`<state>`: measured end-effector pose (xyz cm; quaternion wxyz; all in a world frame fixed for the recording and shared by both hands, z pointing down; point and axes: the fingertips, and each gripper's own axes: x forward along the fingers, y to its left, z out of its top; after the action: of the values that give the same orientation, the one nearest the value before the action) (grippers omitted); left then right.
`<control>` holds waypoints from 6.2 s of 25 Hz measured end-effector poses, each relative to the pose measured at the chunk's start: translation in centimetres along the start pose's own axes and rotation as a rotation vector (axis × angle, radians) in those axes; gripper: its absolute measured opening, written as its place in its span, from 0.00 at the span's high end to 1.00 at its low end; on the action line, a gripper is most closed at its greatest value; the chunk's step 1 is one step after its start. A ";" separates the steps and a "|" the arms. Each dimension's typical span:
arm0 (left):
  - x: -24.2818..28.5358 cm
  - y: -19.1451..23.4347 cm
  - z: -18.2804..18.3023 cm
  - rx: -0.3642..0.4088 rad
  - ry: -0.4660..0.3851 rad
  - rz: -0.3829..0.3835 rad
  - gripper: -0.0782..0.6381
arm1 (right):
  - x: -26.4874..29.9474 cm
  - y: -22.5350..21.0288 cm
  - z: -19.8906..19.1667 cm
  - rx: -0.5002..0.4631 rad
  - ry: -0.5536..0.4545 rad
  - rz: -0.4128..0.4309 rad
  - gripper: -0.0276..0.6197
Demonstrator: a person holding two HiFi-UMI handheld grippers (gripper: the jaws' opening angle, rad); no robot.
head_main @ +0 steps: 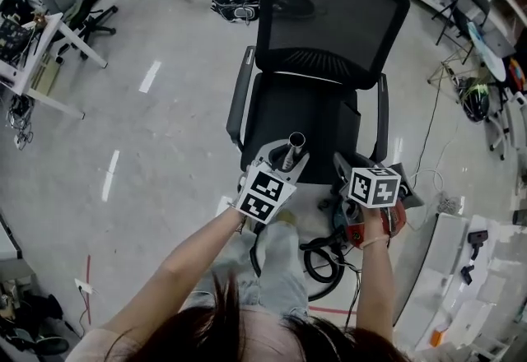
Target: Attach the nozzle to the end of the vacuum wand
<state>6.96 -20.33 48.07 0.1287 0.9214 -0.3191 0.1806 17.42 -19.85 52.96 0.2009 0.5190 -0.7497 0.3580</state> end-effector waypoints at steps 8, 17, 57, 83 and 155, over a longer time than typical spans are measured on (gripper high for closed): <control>-0.4 -0.9 0.1 0.012 0.027 0.001 0.68 | -1.3 1.0 1.6 0.031 -0.036 0.022 0.80; -0.2 -2.3 -0.6 0.010 0.047 0.013 0.68 | -2.8 1.4 3.4 0.052 -0.092 0.062 0.80; -0.9 -6.6 0.1 0.033 0.026 -0.010 0.68 | -10.4 6.9 13.1 0.119 -0.407 0.238 0.80; -0.7 -7.1 0.0 0.048 0.030 -0.048 0.68 | -13.8 10.7 17.5 0.168 -0.569 0.352 0.80; -0.7 -9.5 -0.9 0.120 0.030 -0.070 0.68 | -15.4 15.1 13.7 -0.161 -0.545 0.153 0.80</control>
<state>12.29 -12.40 47.43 0.0841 0.9353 -0.2732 0.2085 10.34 -17.20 28.49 0.0052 0.5201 -0.8392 0.1588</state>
